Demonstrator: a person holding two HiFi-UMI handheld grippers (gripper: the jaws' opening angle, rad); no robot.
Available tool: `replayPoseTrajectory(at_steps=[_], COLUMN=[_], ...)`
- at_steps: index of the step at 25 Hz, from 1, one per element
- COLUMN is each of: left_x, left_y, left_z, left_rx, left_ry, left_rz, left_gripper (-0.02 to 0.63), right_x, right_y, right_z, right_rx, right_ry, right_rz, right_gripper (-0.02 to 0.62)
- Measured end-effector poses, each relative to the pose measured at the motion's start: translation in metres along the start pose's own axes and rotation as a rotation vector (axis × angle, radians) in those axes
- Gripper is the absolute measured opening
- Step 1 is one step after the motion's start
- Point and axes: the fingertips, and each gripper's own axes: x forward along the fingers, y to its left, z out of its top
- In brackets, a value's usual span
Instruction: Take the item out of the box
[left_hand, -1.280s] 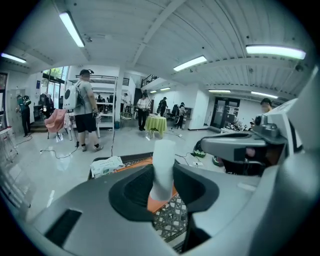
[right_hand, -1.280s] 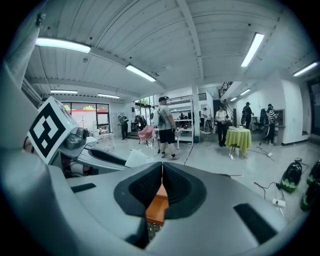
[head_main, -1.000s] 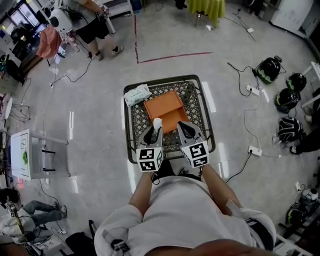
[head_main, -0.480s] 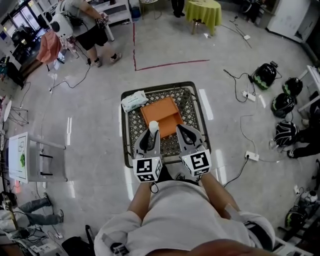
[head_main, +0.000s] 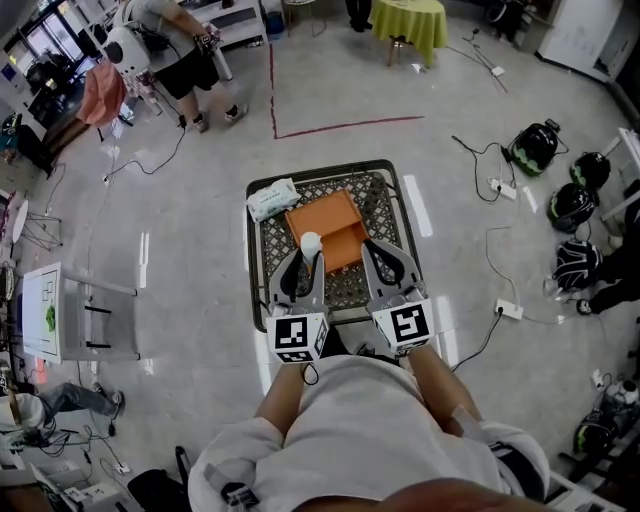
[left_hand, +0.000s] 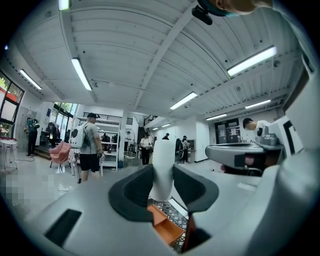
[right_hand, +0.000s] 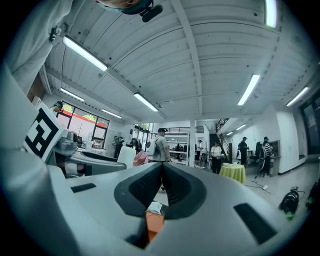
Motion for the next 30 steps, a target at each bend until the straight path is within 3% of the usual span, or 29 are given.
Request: replayPoseTrajectory(at_steps=[13,30], left_x=[0.015,0.041], left_y=[-0.004,0.005], left_z=[0.009,0.009], left_rx=[0.051,0.033], left_ry=[0.013,0.025], left_rz=[-0.049,-0.087], left_gripper=[0.127,0.127], right_x=[0.005,0.032], right_y=[-0.012,-0.019], right_z=[0.0,-0.004], right_rx=[0.036,0.02], right_ry=[-0.011,-0.005], right_rz=[-0.043,-0.044], right_gripper=[0.005,0.003])
